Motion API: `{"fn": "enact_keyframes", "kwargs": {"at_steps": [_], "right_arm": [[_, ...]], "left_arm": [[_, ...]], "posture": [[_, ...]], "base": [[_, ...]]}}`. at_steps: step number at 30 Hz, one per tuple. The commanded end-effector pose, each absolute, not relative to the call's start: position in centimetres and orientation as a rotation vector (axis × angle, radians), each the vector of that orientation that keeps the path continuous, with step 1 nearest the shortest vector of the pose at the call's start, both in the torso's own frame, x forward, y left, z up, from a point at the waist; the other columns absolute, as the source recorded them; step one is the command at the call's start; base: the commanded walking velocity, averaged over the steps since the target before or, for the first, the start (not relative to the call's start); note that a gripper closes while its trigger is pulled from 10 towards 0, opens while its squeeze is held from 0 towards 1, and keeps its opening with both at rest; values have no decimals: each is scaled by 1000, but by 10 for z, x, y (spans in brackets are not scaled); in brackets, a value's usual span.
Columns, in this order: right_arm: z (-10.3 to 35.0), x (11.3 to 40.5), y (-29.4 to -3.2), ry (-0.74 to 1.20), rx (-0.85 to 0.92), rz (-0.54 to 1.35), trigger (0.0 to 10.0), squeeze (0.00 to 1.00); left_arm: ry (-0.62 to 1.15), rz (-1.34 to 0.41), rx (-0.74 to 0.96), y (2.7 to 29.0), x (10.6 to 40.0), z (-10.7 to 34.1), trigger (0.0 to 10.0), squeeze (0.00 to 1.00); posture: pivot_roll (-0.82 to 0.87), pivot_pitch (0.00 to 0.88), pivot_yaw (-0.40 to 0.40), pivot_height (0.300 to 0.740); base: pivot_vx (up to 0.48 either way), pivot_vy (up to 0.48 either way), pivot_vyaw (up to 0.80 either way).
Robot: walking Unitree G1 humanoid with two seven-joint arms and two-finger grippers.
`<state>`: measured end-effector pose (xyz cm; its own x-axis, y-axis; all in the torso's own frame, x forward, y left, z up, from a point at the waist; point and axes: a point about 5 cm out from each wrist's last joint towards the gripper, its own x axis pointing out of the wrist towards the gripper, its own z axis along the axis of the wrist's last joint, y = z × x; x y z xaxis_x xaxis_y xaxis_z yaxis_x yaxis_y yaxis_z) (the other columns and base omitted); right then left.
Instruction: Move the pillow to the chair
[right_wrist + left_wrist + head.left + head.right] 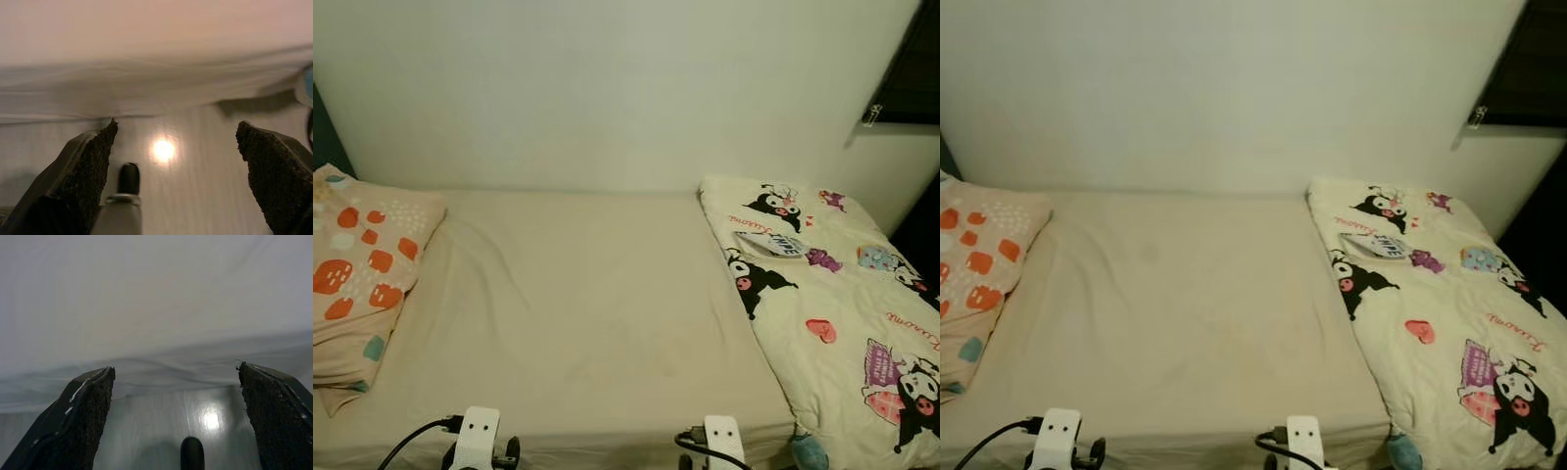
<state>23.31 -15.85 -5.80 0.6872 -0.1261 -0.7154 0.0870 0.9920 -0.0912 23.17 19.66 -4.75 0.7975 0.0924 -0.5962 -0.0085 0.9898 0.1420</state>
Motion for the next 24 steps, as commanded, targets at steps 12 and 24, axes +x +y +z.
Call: {"fn": "enact_keyframes", "kwargs": {"at_steps": [12, 24], "right_arm": [[-69, 207, -192, 837, -11, -308, 10000, 0], [-77, 191, -183, 843, -137, -183, 10000, 0]], "left_arm": [[643, -71, 189, 170, 221, -56, 10000, 0], [660, 16, 153, 184, 205, -62, 10000, 0]], "posture": [[-8, 88, 133, 740], [16, 60, 125, 740]], "base": [[0, 0, 0], [0, 0, 0]]}}
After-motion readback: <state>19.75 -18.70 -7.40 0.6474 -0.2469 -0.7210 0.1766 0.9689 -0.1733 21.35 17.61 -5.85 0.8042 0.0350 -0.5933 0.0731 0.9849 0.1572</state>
